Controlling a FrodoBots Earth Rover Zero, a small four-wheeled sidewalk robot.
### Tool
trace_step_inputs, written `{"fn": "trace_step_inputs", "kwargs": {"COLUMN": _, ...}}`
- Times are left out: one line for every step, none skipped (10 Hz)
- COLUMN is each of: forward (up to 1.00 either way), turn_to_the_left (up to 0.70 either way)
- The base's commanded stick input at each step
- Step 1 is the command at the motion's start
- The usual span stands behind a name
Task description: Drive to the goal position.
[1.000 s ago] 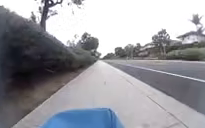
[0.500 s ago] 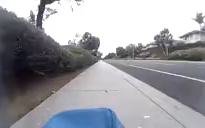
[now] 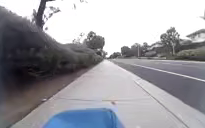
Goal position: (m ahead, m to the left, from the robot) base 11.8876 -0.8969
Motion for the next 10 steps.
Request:
{"fn": "trace_step_inputs", "kwargs": {"forward": 1.00, "turn_to_the_left": 0.00}}
{"fn": "trace_step_inputs", "kwargs": {"forward": 1.00, "turn_to_the_left": 0.00}}
{"fn": "trace_step_inputs", "kwargs": {"forward": 1.00, "turn_to_the_left": 0.00}}
{"fn": "trace_step_inputs", "kwargs": {"forward": 1.00, "turn_to_the_left": 0.00}}
{"fn": "trace_step_inputs", "kwargs": {"forward": 1.00, "turn_to_the_left": 0.00}}
{"fn": "trace_step_inputs", "kwargs": {"forward": 1.00, "turn_to_the_left": 0.00}}
{"fn": "trace_step_inputs", "kwargs": {"forward": 1.00, "turn_to_the_left": 0.00}}
{"fn": "trace_step_inputs", "kwargs": {"forward": 1.00, "turn_to_the_left": 0.00}}
{"fn": "trace_step_inputs", "kwargs": {"forward": 1.00, "turn_to_the_left": 0.00}}
{"fn": "trace_step_inputs", "kwargs": {"forward": 1.00, "turn_to_the_left": 0.00}}
